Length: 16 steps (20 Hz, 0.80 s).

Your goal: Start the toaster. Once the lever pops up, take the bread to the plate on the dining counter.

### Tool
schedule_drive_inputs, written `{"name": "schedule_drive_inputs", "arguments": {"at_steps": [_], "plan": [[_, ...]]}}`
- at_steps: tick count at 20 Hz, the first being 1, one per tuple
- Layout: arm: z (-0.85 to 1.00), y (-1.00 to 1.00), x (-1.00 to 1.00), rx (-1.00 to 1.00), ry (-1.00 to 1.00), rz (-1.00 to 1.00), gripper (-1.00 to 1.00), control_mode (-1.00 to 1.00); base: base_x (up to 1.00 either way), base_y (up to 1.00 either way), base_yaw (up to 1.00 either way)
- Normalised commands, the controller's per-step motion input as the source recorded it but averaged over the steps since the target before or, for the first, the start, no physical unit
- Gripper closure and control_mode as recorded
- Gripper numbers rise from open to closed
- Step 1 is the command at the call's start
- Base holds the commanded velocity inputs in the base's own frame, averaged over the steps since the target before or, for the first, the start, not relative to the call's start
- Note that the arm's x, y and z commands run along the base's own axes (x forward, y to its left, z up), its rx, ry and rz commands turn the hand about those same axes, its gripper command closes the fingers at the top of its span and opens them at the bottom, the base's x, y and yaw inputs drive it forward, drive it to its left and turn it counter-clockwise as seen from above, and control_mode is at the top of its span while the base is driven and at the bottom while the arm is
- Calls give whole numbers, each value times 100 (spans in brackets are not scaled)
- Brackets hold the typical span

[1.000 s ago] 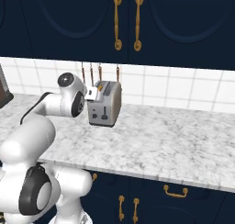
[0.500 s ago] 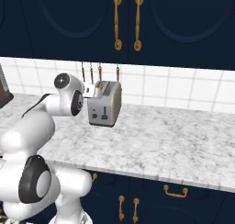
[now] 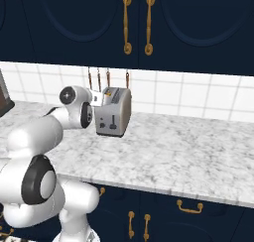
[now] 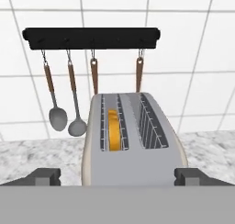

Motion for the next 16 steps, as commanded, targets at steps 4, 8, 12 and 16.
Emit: {"name": "schedule_drive_inputs", "arguments": {"at_steps": [4,8,12,16], "plan": [[7,0,29,0,1,0,-100,-100,0,0,0],[0,0,36,0,7,0,-100,-100,0,0,0],[-4,8,27,0,8,0,-100,-100,0,0,0],[-18,0,24,0,4,0,-100,-100,0,0,0]]}}
